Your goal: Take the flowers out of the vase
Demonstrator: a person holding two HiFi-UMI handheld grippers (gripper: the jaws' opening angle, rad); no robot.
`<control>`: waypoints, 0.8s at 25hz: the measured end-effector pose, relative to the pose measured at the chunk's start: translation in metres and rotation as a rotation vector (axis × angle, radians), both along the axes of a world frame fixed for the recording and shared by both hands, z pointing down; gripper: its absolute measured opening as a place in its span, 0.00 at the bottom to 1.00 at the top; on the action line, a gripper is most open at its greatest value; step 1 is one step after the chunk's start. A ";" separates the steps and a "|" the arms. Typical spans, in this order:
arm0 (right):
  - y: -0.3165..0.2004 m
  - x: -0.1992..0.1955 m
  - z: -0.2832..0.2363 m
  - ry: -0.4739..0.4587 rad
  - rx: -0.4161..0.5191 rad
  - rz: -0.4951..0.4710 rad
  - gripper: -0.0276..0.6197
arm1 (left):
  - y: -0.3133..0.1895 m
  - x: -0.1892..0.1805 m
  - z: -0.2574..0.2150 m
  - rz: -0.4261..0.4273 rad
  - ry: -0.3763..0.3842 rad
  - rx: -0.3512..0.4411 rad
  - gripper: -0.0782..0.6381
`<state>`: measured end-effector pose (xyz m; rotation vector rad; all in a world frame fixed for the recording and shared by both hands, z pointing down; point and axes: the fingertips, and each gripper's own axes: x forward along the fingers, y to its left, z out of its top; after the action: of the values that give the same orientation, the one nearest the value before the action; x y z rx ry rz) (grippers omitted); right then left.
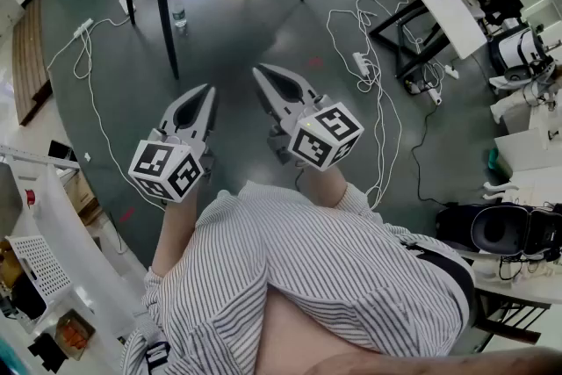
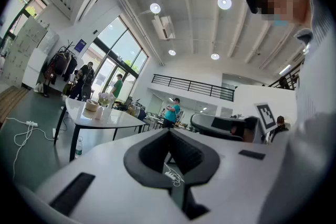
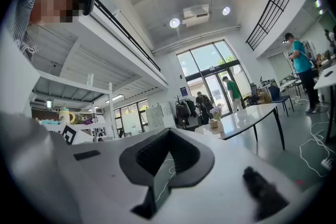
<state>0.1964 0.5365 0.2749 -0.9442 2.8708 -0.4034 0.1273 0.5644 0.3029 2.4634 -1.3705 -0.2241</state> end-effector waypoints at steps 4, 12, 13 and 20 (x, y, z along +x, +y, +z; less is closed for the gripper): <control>-0.003 0.003 0.001 0.000 -0.015 -0.013 0.06 | -0.003 0.006 0.001 -0.011 -0.018 -0.006 0.12; -0.001 -0.005 0.010 0.009 -0.041 -0.043 0.06 | -0.004 0.012 0.006 0.009 -0.031 -0.027 0.12; 0.000 -0.006 0.011 0.014 -0.043 -0.045 0.06 | -0.004 0.012 0.006 0.011 -0.029 -0.028 0.12; -0.004 0.003 0.027 -0.041 -0.125 0.004 0.06 | -0.003 0.018 0.008 0.023 -0.015 -0.030 0.12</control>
<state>0.1998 0.5321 0.3023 -0.9478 2.8347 -0.6006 0.1449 0.5617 0.3104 2.4599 -1.3404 -0.1784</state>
